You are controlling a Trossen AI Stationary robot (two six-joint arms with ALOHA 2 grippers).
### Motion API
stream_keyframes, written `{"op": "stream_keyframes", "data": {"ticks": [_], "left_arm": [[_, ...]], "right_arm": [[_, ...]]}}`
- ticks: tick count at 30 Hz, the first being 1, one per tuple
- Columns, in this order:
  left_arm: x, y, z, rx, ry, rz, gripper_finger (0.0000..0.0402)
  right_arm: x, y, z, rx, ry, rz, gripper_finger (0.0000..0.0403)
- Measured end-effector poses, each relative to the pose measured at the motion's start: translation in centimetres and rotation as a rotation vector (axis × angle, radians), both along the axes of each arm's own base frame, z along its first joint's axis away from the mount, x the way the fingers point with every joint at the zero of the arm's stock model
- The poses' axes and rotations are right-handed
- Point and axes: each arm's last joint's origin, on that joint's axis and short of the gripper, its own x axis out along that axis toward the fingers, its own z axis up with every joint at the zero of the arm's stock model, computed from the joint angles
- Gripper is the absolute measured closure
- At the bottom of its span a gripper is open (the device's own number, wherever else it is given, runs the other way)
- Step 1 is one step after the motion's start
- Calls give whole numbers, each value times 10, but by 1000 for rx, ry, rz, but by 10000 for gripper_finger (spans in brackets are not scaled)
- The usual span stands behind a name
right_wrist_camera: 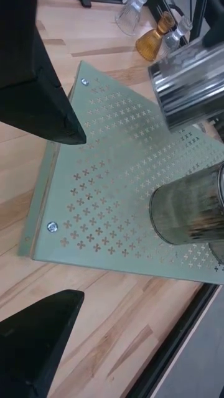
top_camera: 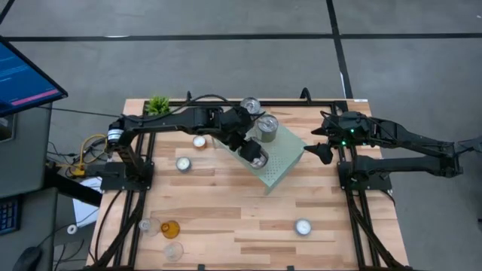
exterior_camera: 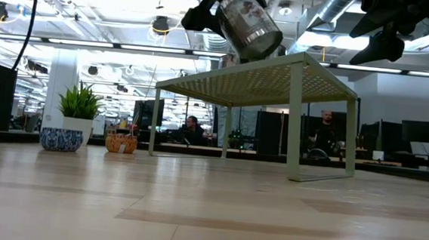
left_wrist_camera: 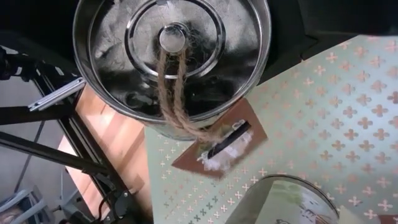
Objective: Stock candles on shelf
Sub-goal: Put the silver scented candle on the shelf
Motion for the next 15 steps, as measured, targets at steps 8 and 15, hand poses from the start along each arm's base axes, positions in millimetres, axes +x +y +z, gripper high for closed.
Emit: {"op": "stream_keyframes", "data": {"ticks": [8, 15], "left_arm": [[1, 0, 1, 19, -7, 17, 47], [10, -1, -12, 12, 25, 12, 47]], "right_arm": [[0, 0, 0, 0, 0, 0, 13], [0, 0, 0, 0, 1, 0, 13]]}}
